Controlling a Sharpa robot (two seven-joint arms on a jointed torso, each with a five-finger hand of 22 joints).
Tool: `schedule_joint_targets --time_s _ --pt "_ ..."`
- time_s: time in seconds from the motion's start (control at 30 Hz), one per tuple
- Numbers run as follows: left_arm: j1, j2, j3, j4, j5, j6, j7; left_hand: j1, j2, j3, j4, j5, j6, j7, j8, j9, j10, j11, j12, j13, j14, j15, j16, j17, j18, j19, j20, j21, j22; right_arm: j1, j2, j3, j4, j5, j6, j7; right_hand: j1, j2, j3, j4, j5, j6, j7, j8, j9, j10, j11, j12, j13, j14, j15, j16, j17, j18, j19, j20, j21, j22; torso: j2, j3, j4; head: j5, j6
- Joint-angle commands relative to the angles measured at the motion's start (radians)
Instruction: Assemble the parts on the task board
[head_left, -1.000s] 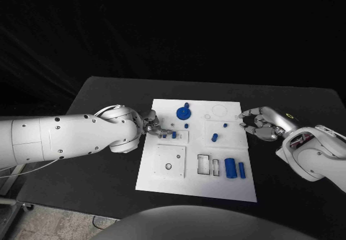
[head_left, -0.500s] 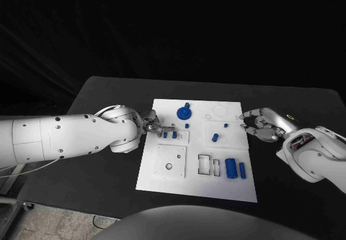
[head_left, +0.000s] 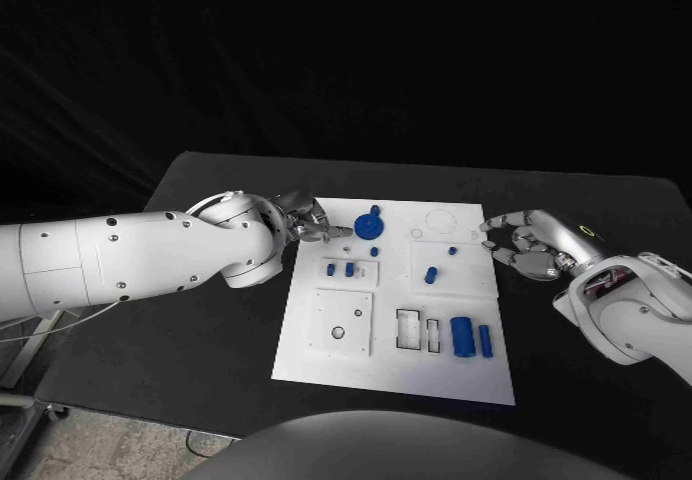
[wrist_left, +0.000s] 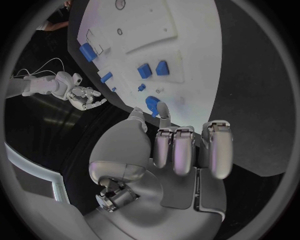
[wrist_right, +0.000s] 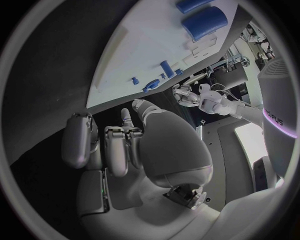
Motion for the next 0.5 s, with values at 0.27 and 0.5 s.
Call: schedule_joint_targets --time_s 0.27,0.5 --pt "0.003 0.059 -0.006 -0.093 -0.198 -0.122 0.418 0.380 -0.035 0.055 0.013 0.021 -0.080 0.053 -0.150 -0.240 -0.482 0.053 -0.995 -0.341 0.001 0.048 -0.147 0.142 -0.008 0.085 0.032 0.014 0.254 0.011 -0.009 0.000 0.014 0.005 -0.061 0.066 -0.010 -0.004 0.009 0.010 0.007 0.010 -0.002 0.002 -0.004 0.028 0.001 -0.075 0.215 0.089 0.000 -0.023 0.213 0.018 -0.006 -0.001 -0.033 0.157 0.013 0.0015 -0.0051 -0.010 0.000" --pt "-0.015 0.096 -0.007 -0.134 -0.426 -0.080 0.476 0.455 -0.083 0.119 0.006 -0.021 -0.080 0.003 -0.290 -0.440 -0.587 0.056 -1.218 -0.580 -0.014 0.027 -0.237 0.049 -0.015 0.106 0.021 0.038 0.263 0.012 -0.017 0.000 0.021 0.012 -0.065 0.073 -0.008 -0.005 0.012 0.009 0.010 0.011 -0.002 0.002 -0.005 0.024 0.001 -0.081 0.212 0.089 0.000 -0.023 0.214 0.018 -0.006 -0.001 -0.034 0.157 0.019 0.0018 -0.0101 -0.016 0.000"
